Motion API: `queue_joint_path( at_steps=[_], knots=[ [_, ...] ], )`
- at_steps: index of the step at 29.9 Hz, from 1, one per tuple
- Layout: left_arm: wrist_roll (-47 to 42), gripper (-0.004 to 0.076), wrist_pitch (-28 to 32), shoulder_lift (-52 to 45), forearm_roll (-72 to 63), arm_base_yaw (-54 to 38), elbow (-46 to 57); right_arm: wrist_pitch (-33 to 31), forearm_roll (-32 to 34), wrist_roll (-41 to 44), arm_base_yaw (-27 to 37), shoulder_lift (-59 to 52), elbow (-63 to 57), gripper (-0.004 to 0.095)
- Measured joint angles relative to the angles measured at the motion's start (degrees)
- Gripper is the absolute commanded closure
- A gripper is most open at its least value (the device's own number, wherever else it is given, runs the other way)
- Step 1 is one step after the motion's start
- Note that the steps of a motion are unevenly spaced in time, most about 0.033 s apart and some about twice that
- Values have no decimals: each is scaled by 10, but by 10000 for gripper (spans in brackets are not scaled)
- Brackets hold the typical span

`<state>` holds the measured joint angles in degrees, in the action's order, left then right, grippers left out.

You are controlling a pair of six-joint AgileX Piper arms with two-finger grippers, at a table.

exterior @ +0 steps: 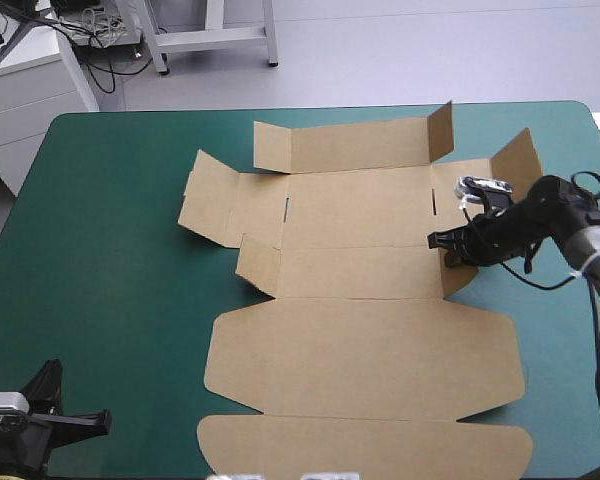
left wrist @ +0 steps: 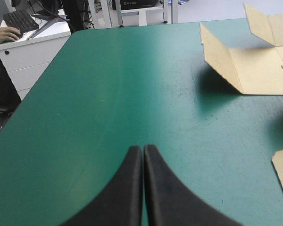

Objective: Fold the box

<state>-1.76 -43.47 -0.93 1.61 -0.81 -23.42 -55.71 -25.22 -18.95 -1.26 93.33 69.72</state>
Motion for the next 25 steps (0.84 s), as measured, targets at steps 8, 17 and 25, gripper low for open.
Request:
queue_joint_path(
  at_steps=[8,17,25],
  knots=[
    [0,734,0,0,0,0,0,-60,92,-133,-96,128,200,909],
    [0,734,0,0,0,0,0,-80,95,-330,-164,226,361,909],
    [0,734,0,0,0,0,0,-48,95,-499,-232,252,383,928]
  ],
)
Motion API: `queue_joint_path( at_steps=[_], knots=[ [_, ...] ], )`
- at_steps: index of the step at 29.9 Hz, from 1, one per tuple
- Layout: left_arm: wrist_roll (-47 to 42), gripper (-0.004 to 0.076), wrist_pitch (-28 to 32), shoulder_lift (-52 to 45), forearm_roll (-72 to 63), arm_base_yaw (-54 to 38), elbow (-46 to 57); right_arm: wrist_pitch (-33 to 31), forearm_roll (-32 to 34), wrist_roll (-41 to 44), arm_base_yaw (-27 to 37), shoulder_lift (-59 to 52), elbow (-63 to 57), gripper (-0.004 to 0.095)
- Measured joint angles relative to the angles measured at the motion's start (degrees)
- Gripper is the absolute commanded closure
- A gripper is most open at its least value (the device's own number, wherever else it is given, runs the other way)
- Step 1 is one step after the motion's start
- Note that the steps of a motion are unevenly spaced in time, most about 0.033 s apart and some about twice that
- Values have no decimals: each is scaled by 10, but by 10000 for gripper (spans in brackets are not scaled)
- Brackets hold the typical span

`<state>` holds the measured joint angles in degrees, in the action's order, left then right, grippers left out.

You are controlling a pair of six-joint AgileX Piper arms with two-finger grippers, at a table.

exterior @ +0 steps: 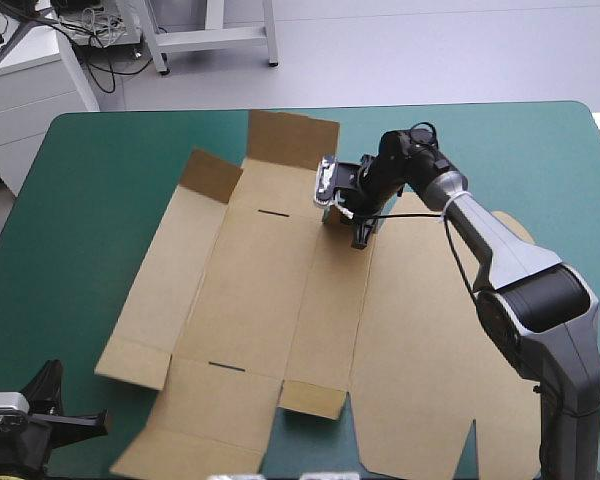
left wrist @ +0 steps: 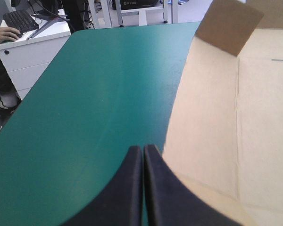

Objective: Fold the box

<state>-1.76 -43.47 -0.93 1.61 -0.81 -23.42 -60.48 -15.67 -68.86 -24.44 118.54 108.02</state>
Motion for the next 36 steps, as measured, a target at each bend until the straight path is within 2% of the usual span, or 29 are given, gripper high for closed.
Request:
queue_joint_path(
  at_steps=[4,8,11,14,18,20,28,33,36],
  knots=[
    [0,734,0,0,0,0,0,34,0,-63,-31,4,0,928],
    [0,734,0,0,0,0,0,64,-1,-86,-55,7,0,918],
    [0,734,0,0,0,0,0,77,-4,-86,-64,11,0,842],
    [0,734,0,0,0,0,0,84,-7,-75,-65,18,0,643],
    [0,734,0,0,0,0,0,88,-7,-52,-65,21,3,324],
    [0,734,0,0,0,0,0,88,-6,-31,-65,21,13,241],
    [0,734,0,0,0,0,0,46,77,98,-65,-4,64,238],
    [0,734,0,0,0,0,0,-39,86,165,-65,-34,85,244],
    [0,734,0,0,0,0,0,-91,86,196,-65,-49,86,324]
  ],
)
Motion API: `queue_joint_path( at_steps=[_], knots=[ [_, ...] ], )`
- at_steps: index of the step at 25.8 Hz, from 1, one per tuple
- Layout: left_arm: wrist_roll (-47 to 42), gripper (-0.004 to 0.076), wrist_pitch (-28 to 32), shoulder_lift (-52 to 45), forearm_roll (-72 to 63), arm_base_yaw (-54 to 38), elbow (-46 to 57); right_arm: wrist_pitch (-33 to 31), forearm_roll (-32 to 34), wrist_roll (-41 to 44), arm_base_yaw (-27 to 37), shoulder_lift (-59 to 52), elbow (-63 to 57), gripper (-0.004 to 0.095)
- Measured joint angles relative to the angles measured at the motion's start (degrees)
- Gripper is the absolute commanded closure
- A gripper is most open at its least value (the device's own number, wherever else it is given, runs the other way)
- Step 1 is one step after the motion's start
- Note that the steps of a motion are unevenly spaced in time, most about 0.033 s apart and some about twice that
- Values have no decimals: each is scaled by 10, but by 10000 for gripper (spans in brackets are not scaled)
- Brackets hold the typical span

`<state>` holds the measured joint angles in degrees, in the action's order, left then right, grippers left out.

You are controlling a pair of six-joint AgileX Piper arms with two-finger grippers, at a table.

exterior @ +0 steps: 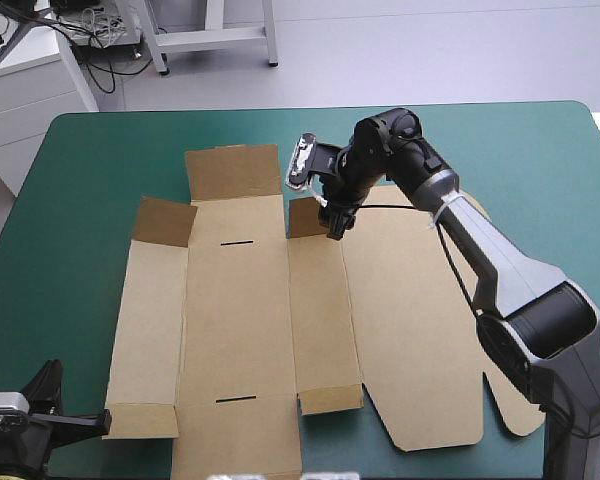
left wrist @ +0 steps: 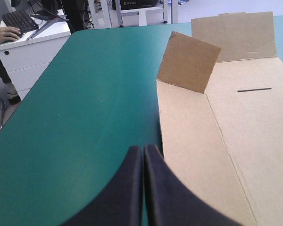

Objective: Fold the box

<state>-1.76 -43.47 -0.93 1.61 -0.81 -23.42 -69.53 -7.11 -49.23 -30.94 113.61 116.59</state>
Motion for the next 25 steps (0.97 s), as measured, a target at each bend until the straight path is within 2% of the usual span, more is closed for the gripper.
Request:
queue_joint_path(
  at_steps=[3,7,9,15,18,20,22,23,24,25],
  knots=[
    [0,734,0,0,0,0,0,-14,1,82,6,-11,0,506],
    [0,734,0,0,0,0,0,-17,1,185,29,-22,-1,933],
    [0,734,0,0,0,0,0,-17,4,221,46,-29,-1,904],
    [0,734,0,0,0,0,0,-17,6,309,88,-76,-7,906],
    [0,733,0,0,0,0,0,-17,15,333,100,-114,-50,907],
    [0,723,0,0,0,0,0,-13,39,374,108,-165,-134,907],
    [0,636,0,0,0,0,0,26,71,410,112,-223,-235,908],
    [0,525,0,0,0,0,0,52,74,422,115,-257,-289,908],
    [1,470,0,0,0,0,0,90,76,441,116,-302,-353,908],
    [1,335,0,0,0,0,0,101,77,449,116,-322,-379,912]
  ],
)
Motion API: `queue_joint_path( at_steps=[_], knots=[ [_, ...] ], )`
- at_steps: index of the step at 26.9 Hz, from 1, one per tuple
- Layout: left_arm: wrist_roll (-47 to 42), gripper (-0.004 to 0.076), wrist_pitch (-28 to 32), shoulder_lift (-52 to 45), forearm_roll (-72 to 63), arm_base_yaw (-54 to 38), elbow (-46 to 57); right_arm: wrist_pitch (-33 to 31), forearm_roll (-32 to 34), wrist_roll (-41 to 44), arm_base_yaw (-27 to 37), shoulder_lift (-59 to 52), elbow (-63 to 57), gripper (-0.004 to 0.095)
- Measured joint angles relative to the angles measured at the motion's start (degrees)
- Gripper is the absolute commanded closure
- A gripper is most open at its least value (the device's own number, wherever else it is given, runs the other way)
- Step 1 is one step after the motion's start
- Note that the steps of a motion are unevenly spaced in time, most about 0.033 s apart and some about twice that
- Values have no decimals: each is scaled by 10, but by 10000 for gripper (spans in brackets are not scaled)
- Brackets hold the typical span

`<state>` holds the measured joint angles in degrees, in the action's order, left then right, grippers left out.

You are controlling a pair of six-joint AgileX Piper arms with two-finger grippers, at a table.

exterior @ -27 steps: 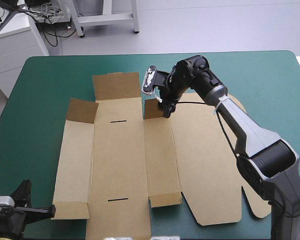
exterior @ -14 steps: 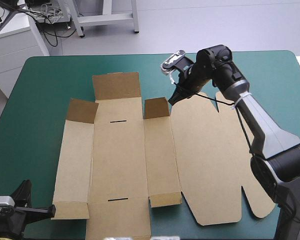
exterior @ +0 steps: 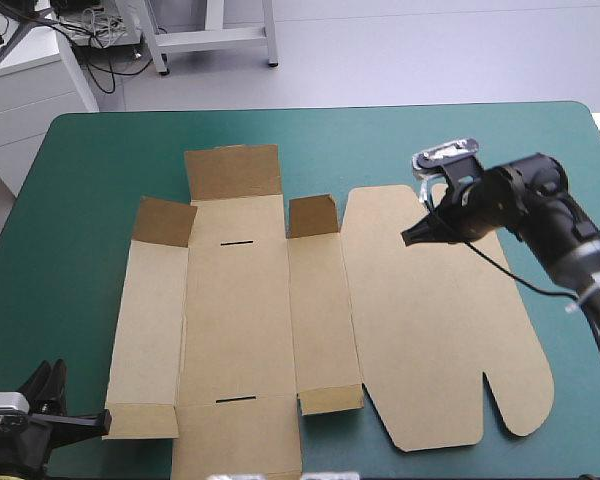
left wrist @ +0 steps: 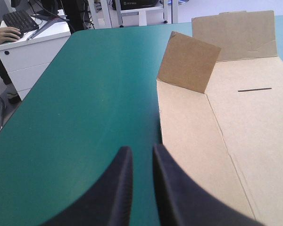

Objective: Fold the box

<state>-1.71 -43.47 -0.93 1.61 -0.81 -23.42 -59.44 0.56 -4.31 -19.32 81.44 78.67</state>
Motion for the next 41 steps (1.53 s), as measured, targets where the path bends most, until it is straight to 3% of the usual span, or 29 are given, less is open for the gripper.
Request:
queue_joint_path(
  at_steps=[1,3,11,21,36,41],
  knots=[
    [0,263,0,0,0,0,0,20,-1,13,0,-48,-58,925],
    [0,220,0,0,0,0,0,37,-1,25,0,-102,-119,928],
    [0,232,0,0,0,0,0,176,16,96,0,-362,-373,928],
    [9,234,6,19,-7,0,-16,184,18,100,0,-548,-466,928],
    [17,234,-44,251,-21,0,-82,151,18,100,0,-748,-525,928],
    [17,234,-47,280,-65,0,-82,146,22,100,0,-780,-530,928]
  ],
)
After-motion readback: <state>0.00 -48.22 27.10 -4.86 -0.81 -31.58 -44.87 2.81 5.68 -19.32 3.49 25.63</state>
